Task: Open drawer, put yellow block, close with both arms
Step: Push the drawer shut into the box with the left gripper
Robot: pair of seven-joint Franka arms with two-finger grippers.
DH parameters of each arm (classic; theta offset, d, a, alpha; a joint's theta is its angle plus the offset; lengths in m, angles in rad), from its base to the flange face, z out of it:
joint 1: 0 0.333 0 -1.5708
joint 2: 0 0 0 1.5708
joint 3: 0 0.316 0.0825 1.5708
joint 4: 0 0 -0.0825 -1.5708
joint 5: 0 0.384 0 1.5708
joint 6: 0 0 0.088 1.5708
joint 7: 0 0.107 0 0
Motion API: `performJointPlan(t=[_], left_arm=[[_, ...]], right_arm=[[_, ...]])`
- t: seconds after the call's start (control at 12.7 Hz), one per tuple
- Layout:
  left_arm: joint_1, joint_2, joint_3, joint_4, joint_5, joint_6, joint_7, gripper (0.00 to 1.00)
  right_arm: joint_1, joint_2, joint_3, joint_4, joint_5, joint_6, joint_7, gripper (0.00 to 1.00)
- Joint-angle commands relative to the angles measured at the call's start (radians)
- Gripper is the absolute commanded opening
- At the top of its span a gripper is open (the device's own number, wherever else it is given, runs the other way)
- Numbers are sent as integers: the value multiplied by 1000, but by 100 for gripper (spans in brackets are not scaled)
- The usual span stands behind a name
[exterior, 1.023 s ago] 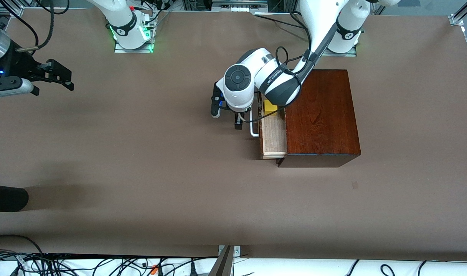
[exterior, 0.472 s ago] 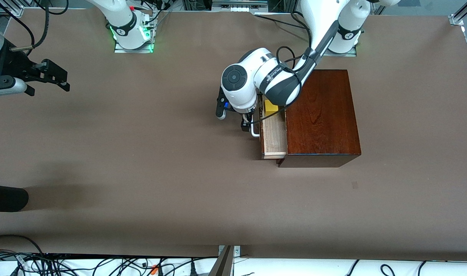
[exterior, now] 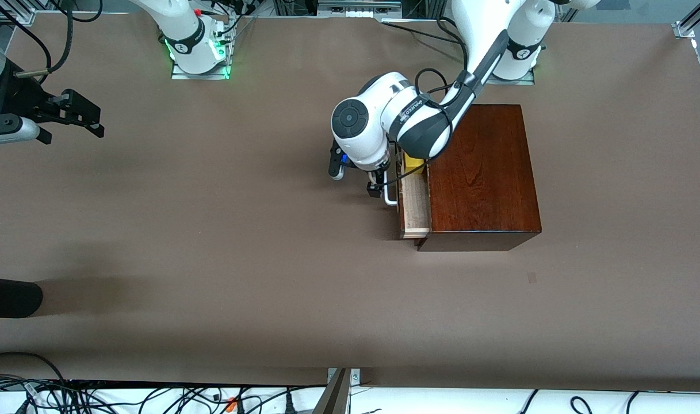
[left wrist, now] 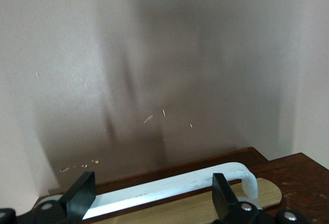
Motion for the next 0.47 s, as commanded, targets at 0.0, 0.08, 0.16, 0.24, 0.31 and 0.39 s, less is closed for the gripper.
performJointPlan(t=[0.0,0.08,0.16,0.24,0.31,0.39], left_arm=[[56,-16,21,-13,88,-75,17,100],[57,-17,21,-13,88,-80,19,100],[60,-19,21,-13,90,-92,19,100],[60,-21,22,-13,97,-101,19,100],[60,-25,21,-13,106,-112,19,100],[62,-27,22,-13,116,-121,19,100]], right_arm=[[-10,0,8,6,-5,-7,1,100],[-10,0,8,6,-5,-7,3,100],[-10,2,8,6,-5,-7,3,100],[-10,2,8,6,-5,-7,3,100],[-10,2,8,6,-5,-7,3,100],[-10,2,8,6,-5,-7,3,100]])
